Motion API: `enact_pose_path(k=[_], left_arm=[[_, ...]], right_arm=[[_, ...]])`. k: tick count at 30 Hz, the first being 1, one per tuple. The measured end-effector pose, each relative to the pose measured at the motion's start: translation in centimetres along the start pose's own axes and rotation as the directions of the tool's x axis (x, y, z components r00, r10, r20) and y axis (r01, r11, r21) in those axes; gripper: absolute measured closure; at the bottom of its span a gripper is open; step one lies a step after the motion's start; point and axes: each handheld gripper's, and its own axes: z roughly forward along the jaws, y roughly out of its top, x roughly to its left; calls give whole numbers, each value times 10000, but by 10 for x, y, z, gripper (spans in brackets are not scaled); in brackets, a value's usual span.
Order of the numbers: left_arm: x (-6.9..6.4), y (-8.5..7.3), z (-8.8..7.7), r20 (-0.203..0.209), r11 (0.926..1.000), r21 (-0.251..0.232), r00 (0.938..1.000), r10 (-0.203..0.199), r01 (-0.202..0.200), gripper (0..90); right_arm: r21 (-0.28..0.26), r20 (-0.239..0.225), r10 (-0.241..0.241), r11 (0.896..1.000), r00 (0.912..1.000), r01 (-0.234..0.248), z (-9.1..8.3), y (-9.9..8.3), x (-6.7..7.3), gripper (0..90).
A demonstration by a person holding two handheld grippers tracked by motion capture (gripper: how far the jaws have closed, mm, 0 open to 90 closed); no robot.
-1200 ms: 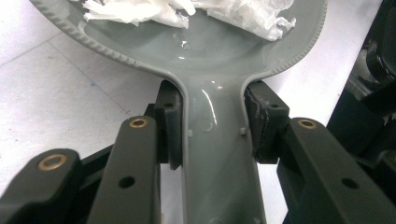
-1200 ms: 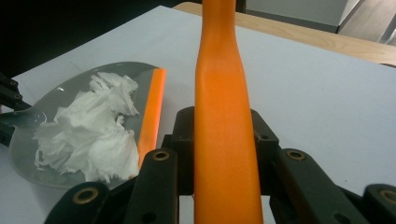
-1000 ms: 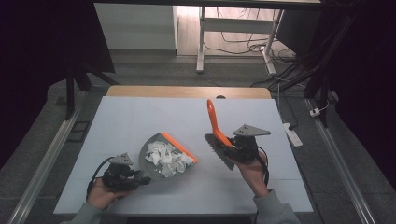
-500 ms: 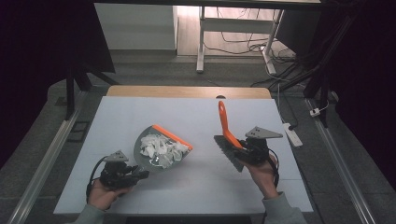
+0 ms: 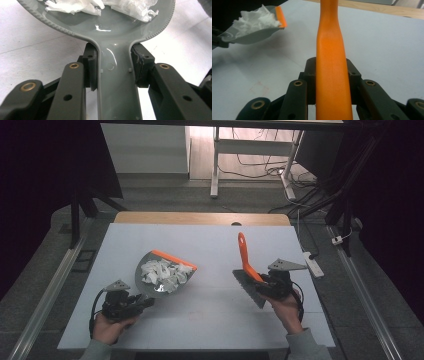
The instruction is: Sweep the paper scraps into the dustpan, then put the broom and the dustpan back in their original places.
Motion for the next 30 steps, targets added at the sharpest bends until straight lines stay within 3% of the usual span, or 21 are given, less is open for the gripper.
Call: enact_pose_path(k=[7,11,21,30], left_arm=[[6,-4,-1,-432,9971,-305,9966,-707,694,616],[10,-6,0,-473,9934,-376,9928,-1105,1088,616],[10,-8,0,-802,9888,-499,9863,-1443,1406,616],[7,-10,6,-1240,9843,-469,9768,-1745,1699,616]], right_arm=[[224,-124,238,9995,9996,-235,-1,-8,-6,705],[367,-21,392,9986,9992,-391,-2,-14,-10,706],[747,-143,852,9937,9963,-839,-1,-25,-14,705],[1051,-130,1115,9884,9937,-1095,8,-29,-14,706]])
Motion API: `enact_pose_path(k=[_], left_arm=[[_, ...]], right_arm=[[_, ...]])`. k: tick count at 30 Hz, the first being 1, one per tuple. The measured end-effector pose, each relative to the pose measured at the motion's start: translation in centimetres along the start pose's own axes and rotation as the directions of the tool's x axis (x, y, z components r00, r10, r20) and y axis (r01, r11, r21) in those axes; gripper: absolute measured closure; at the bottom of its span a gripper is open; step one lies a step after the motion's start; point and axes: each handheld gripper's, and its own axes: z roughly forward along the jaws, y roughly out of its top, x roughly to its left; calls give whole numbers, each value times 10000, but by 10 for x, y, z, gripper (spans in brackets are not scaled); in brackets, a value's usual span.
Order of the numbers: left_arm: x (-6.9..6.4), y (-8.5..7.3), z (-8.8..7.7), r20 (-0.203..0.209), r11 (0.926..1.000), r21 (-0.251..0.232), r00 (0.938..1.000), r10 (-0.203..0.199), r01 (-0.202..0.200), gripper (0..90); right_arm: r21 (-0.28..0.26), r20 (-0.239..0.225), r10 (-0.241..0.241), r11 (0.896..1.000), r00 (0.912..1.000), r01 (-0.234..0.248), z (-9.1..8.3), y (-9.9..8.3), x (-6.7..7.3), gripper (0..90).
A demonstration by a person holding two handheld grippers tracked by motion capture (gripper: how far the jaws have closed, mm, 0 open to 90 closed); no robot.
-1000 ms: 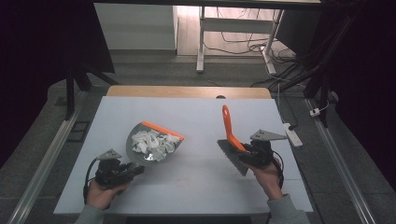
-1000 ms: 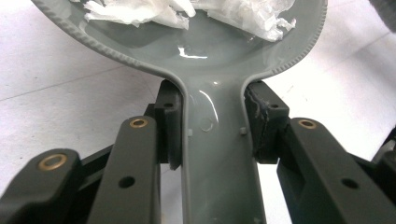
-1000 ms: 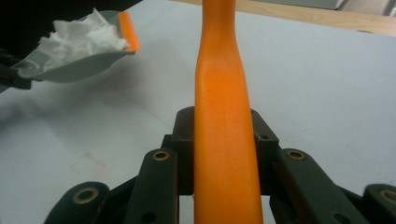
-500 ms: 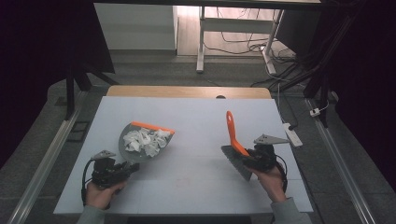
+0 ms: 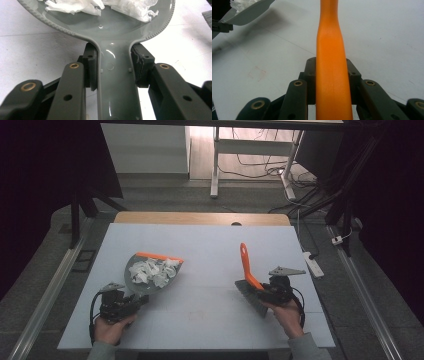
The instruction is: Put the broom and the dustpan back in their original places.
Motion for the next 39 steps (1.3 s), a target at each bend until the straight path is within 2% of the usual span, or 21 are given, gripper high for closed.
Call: enact_pose_path(k=[10,20,25,28,32,36,39], left_arm=[[1,-1,10,-639,9983,75,9964,-566,572,616],[4,-2,19,-1382,9944,286,9857,-965,1014,616],[4,-2,24,-1769,9915,451,9778,-1125,1223,615],[3,-3,26,-1897,9915,539,9760,-1066,1188,614],[2,-2,27,-1954,9916,588,9754,-1018,1152,609],[3,-3,27,-1846,9919,607,9778,-989,1118,503],[3,-3,25,-1834,9932,603,9792,-866,991,400]], right_arm=[[392,135,449,9982,9989,-454,7,-5,-4,706],[675,38,687,9953,9976,-688,11,-10,-2,706],[798,216,1033,9913,9944,-1048,14,-11,-11,706],[857,262,1340,9870,9906,-1358,14,-12,-19,703],[1042,451,1375,9844,9895,-1416,15,-11,-27,686],[1250,872,995,9860,9912,-1099,17,-11,-29,601],[1394,1296,875,9846,9877,-1055,19,-11,-32,531]])
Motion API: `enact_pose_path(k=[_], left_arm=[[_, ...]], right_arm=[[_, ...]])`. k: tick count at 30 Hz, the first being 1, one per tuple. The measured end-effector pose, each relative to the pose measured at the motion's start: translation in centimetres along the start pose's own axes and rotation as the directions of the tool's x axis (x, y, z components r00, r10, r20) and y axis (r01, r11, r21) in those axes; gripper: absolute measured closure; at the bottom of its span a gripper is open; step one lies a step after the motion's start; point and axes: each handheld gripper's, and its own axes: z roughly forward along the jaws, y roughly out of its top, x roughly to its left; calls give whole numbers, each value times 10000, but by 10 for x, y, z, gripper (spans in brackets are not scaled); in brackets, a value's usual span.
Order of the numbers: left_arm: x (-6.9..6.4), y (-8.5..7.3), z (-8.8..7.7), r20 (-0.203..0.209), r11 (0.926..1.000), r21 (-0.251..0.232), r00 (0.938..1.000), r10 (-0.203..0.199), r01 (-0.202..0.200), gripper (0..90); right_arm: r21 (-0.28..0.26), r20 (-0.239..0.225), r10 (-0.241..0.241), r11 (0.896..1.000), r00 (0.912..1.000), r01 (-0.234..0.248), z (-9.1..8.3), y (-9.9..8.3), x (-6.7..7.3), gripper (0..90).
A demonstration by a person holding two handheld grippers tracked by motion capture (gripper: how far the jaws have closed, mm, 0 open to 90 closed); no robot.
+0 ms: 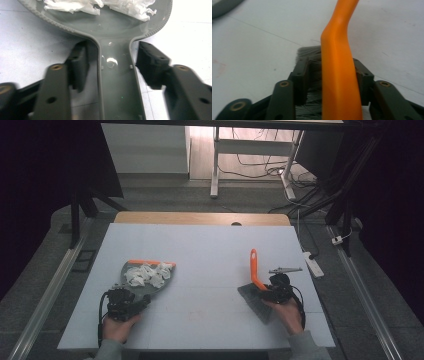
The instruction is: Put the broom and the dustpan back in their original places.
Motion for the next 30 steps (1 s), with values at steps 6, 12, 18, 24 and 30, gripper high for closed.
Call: enact_pose_path(k=[6,12,18,24,30], left_arm=[[4,0,-4,217,10000,-13,9997,99,-99,307],[5,-1,-15,191,9979,-279,9981,588,-583,247],[6,-1,-31,284,9859,-748,9879,1522,-1498,238],[2,-1,-41,1209,9601,-1153,9557,2683,-2550,258],[1,-2,-41,2101,9377,-1200,9148,3449,-3260,277]], right_arm=[[203,486,-142,9997,9987,133,3,0,-4,453],[287,1118,-181,9995,9936,150,3,0,-5,391],[-314,1635,-486,9980,9853,544,-11,-1,-5,409],[-960,667,-1376,9850,9882,1436,-25,-4,7,438],[-1246,0,-2591,9583,9659,2570,-28,-12,20,443]])
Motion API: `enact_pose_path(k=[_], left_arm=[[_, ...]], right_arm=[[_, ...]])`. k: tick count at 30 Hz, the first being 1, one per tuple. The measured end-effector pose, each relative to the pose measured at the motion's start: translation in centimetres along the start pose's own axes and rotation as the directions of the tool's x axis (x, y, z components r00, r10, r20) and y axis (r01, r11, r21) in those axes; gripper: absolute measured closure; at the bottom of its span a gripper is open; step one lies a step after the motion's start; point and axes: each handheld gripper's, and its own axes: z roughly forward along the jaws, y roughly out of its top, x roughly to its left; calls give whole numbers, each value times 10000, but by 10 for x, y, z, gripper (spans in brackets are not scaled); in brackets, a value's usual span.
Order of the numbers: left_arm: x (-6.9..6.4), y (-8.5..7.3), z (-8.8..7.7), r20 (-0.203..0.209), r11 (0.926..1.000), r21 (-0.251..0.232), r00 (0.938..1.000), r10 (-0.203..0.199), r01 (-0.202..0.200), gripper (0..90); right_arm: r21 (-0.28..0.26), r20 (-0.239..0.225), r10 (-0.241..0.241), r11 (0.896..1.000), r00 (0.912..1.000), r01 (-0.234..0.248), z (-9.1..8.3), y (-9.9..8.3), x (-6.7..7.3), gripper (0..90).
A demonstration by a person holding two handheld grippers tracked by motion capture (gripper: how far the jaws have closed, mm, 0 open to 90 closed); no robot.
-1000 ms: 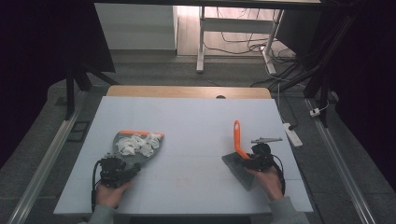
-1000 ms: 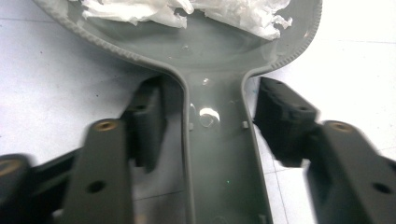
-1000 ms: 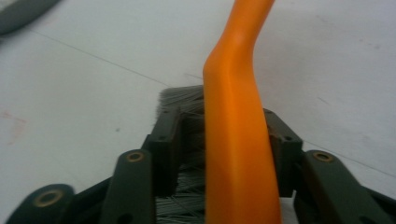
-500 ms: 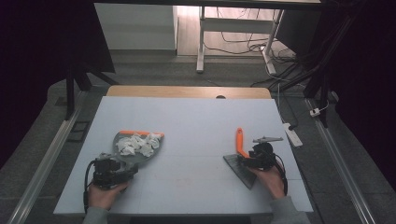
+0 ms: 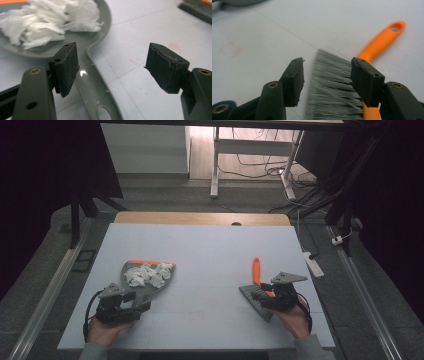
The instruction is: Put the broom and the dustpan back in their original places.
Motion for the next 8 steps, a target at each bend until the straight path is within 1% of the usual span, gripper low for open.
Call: enact_pose_path(k=[1,3,5,8], left_arm=[[0,0,0,107,10000,-4,9999,57,-57,277],[-1,0,1,226,9999,39,9997,115,-116,281],[-1,0,1,303,9998,76,9994,165,-167,281],[-1,0,3,452,9997,145,9988,209,-215,281]], right_arm=[[-27,-130,-150,9999,9998,150,0,-1,1,443],[-53,-221,-422,9991,9989,421,-2,-3,4,444],[-30,-307,-550,9985,9980,549,-3,-5,5,444],[-100,-311,-671,9977,9973,668,-4,-6,6,444]])
